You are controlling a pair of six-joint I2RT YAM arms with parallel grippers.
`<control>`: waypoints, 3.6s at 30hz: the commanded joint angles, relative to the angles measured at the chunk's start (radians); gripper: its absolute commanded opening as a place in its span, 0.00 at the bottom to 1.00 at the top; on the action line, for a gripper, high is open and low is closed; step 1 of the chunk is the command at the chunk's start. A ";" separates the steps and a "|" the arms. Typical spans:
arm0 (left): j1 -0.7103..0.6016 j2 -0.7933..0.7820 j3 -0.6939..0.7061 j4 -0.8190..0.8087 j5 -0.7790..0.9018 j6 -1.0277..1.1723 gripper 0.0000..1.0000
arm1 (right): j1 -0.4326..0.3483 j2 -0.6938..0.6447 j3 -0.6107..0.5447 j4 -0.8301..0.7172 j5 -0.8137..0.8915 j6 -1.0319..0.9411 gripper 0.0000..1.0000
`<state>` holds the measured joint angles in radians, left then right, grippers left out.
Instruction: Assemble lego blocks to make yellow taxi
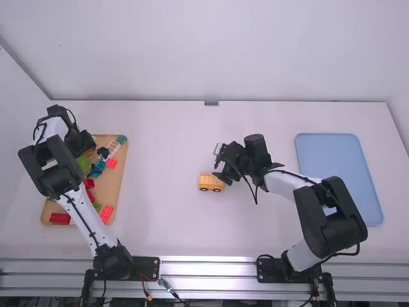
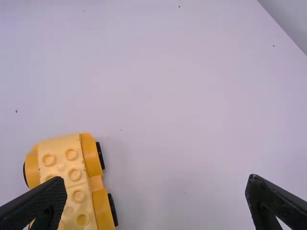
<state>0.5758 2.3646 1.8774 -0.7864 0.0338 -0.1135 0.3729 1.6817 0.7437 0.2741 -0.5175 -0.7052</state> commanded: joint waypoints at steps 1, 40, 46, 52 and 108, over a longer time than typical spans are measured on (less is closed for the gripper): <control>-0.003 0.007 -0.019 -0.003 -0.001 -0.010 0.57 | -0.001 -0.007 -0.005 -0.001 -0.005 0.013 0.99; -0.014 -0.135 -0.019 -0.009 0.119 0.055 0.32 | -0.007 -0.007 -0.004 0.074 -0.005 0.142 0.99; -0.072 -0.270 -0.020 -0.023 0.250 0.161 0.24 | -0.046 -0.007 0.038 0.111 -0.055 0.307 0.99; -0.165 -0.342 -0.042 -0.015 0.378 0.274 0.15 | -0.088 -0.007 0.103 0.112 -0.166 0.421 0.99; -0.714 -0.762 -1.232 1.764 1.190 0.050 0.18 | -0.025 -0.006 0.156 0.476 -0.777 0.679 0.60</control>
<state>-0.1303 1.6207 0.6476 0.9707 1.2201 -0.0605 0.3321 1.6817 0.8749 0.7479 -1.2778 -0.0311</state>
